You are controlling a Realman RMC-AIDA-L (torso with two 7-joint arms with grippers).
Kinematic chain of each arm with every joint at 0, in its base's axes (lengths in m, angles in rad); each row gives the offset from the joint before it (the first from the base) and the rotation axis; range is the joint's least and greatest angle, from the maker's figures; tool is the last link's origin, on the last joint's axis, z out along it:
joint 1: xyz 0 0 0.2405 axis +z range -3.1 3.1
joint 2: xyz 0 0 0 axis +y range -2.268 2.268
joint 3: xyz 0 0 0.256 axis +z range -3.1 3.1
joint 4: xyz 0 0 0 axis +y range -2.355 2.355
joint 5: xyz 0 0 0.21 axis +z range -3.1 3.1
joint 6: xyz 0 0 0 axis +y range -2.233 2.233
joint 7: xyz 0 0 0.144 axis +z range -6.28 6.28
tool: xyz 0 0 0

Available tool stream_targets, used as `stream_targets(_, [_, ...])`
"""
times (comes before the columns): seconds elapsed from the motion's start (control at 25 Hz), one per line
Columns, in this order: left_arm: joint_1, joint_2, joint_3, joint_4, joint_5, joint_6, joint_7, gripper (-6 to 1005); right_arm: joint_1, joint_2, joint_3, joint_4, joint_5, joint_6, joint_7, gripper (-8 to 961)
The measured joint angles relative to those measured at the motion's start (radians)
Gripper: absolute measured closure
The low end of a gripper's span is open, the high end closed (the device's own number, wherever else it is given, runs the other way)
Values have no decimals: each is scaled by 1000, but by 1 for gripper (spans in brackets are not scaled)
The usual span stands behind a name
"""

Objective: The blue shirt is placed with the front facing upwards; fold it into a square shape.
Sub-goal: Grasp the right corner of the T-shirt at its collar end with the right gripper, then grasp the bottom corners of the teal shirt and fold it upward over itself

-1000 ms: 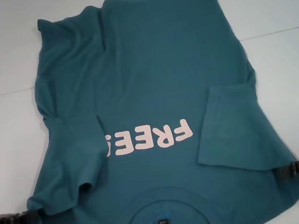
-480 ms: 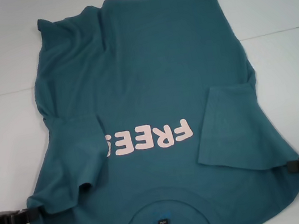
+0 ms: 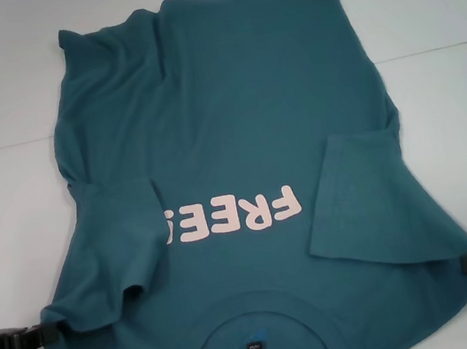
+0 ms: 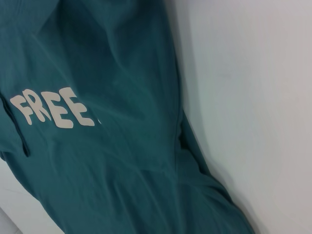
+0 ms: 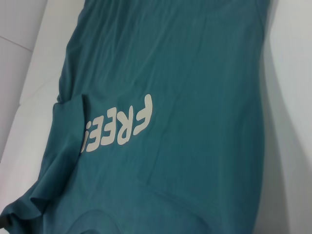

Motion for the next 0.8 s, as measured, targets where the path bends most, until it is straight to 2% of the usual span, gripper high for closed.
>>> stream_targets(0.4, [0,16,-9,7,1,66,-44,993,-50,7,82,0,11,-42,-58,922])
stream_targets(0.8, [26,22,-85,3,8,142,-67,993,-129,-12,168,-6,11,-89,-113,922])
